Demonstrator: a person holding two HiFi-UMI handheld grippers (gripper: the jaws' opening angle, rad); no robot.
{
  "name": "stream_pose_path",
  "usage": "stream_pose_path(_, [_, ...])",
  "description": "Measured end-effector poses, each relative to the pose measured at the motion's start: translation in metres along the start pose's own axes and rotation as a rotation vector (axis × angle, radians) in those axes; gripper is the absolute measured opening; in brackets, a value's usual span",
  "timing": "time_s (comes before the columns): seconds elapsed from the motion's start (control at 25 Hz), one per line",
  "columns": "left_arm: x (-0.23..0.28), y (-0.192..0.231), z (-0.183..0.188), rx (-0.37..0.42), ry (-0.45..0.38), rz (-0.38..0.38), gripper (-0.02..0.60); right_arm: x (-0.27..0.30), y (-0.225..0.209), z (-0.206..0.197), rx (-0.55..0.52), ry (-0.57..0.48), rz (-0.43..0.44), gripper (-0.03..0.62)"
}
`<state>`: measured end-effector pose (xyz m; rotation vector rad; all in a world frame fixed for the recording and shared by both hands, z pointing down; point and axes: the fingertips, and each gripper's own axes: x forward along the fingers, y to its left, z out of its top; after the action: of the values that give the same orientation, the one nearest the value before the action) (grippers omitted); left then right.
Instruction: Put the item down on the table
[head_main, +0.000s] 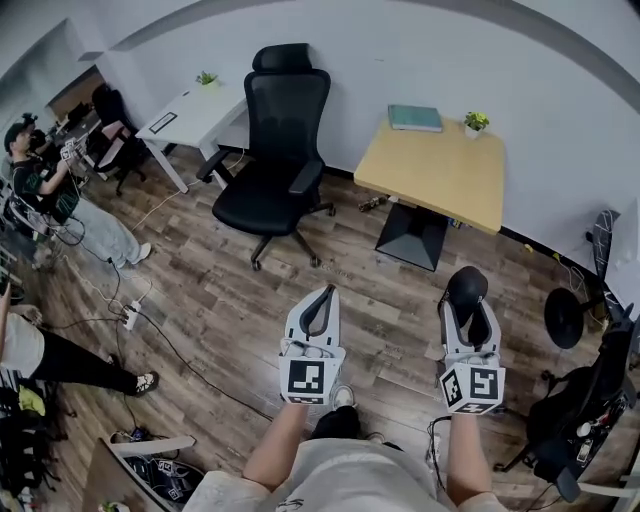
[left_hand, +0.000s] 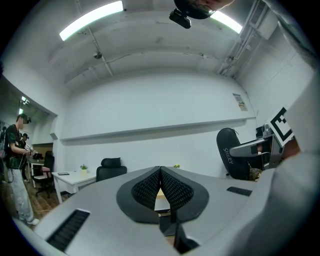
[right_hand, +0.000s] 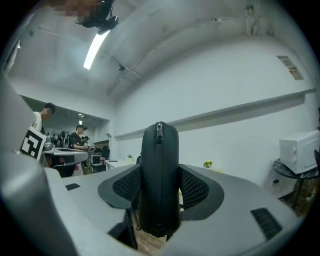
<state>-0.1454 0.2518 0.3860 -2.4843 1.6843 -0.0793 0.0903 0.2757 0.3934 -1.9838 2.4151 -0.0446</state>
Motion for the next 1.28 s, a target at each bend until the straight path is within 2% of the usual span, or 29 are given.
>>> stream_pose_path(0.48, [0.041,0.105,-0.017,-0.027,-0.009,0.066,0.008,0.108,0.058,0.005,-0.019,0.0,0.059,0.247])
stream_pose_path(0.68, [0.061,0.136,-0.021,-0.031,-0.01,0.081,0.008,0.144,0.072,0.007,-0.018,-0.003,0.074,0.247])
stream_pose_path(0.92, [0.081,0.148,-0.027,-0.026,-0.003,0.079,0.008,0.172,0.077,0.004,-0.01,-0.006,0.085,0.247])
stream_pose_path(1.28, [0.148,0.142,-0.029,-0.002,0.008,0.147,0.008,0.244,0.029,-0.004,0.016,-0.011,0.146,0.246])
